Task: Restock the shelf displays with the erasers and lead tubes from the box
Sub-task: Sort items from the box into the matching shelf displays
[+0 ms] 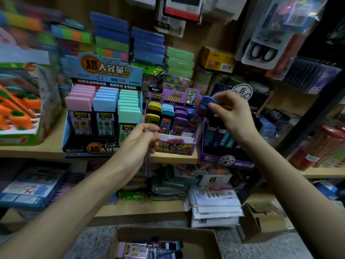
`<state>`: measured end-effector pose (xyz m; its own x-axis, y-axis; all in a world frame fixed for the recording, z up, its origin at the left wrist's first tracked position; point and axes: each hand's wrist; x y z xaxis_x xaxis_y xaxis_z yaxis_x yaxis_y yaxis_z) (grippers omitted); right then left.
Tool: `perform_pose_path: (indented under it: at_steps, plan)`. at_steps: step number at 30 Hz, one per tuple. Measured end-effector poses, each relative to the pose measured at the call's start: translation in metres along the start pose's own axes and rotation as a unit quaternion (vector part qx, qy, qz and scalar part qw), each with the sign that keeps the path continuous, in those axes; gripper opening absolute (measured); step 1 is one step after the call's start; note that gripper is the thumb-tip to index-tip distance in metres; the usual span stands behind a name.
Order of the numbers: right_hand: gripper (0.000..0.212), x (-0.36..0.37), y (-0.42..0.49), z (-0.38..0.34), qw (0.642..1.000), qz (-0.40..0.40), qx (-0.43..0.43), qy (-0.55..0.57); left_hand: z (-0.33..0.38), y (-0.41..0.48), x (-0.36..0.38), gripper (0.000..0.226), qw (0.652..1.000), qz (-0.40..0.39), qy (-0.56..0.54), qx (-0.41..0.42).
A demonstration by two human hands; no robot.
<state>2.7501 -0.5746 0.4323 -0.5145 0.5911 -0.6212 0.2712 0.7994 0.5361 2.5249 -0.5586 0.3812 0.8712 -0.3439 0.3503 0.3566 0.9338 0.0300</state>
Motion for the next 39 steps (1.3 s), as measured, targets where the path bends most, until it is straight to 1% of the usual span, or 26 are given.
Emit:
perform_pose_path:
  at_steps: [2,4,6,8,11,13,17,19,22,25,27,29,30,32,34,35,36,37,39]
  plan:
    - [0.007,0.006,0.003,0.004,0.999,-0.020,-0.014,-0.029,0.001,0.001,-0.002,0.022,1.000,-0.003,-0.013,0.023]
    - [0.009,0.011,0.006,0.007,0.996,-0.028,-0.034,-0.072,0.001,0.003,-0.005,0.024,0.999,-0.026,-0.005,0.035]
    - [0.012,0.012,0.009,0.005,0.993,-0.030,-0.048,-0.100,0.001,0.002,-0.007,0.028,0.997,-0.058,0.024,0.039]
    - [0.014,0.011,0.013,0.003,0.992,-0.039,-0.047,-0.112,0.000,0.001,-0.009,0.034,0.993,-0.071,0.068,0.067]
    - [0.015,0.008,0.015,0.001,0.991,-0.058,-0.043,-0.113,-0.003,-0.001,-0.009,0.035,0.980,-0.061,0.143,0.128]
    - [0.016,0.006,0.016,0.002,0.990,-0.068,-0.040,-0.114,-0.002,-0.001,-0.010,0.033,0.971,-0.049,0.185,0.142]
    - [0.015,0.000,0.018,0.004,0.989,-0.081,-0.039,-0.114,-0.002,0.000,-0.009,0.028,0.965,-0.048,0.209,0.152]
    - [0.016,0.004,0.019,0.005,0.985,-0.100,-0.045,-0.134,-0.004,0.001,-0.008,0.026,0.968,-0.050,0.198,0.145]
    - [0.020,0.017,0.019,0.008,0.958,-0.095,-0.085,-0.255,-0.007,0.000,-0.007,0.021,0.973,-0.050,0.190,0.124]
    - [0.032,0.027,0.019,0.012,0.922,-0.063,-0.110,-0.367,-0.006,-0.001,-0.008,0.019,0.973,-0.046,0.187,0.124]
    - [0.042,0.031,0.018,0.014,0.902,-0.050,-0.111,-0.413,-0.006,0.000,-0.008,0.017,0.977,-0.045,0.171,0.120]
    - [0.043,0.029,0.015,0.013,0.897,-0.043,-0.119,-0.424,-0.007,0.001,-0.008,0.014,0.982,-0.028,0.150,0.110]
    - [0.039,0.027,0.012,0.012,0.903,-0.039,-0.125,-0.409,-0.008,0.002,-0.008,0.012,0.986,-0.016,0.133,0.101]
    - [0.027,0.019,0.003,0.008,0.934,-0.025,-0.127,-0.332,-0.010,0.004,-0.006,0.009,0.994,0.004,0.077,0.075]
    - [0.018,0.010,-0.011,0.004,0.977,-0.031,-0.088,-0.193,-0.012,0.006,-0.002,0.007,0.999,0.018,0.002,0.048]
    - [0.021,0.005,-0.020,0.003,0.992,-0.053,-0.053,-0.104,-0.012,0.007,0.001,0.006,0.998,0.020,-0.031,0.040]
    - [0.027,0.000,-0.029,0.002,0.996,-0.086,-0.016,-0.010,-0.013,0.007,0.004,0.005,0.997,0.017,-0.063,0.034]
    - [0.035,-0.004,-0.039,0.002,0.989,-0.123,0.015,0.082,-0.014,0.007,0.009,0.005,0.995,0.012,-0.092,0.026]
    - [0.050,-0.011,-0.056,0.004,0.952,-0.187,0.064,0.234,-0.016,0.006,0.017,0.005,0.991,0.004,-0.137,0.001]
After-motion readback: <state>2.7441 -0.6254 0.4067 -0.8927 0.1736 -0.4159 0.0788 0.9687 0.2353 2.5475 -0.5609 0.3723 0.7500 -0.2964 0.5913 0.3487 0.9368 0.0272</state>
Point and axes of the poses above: each hand's wrist, its own y-axis towards the middle knuckle, its own x-axis out of the palm, z = x × y, and after that the axes turned 11 degrees about -y, right-handed
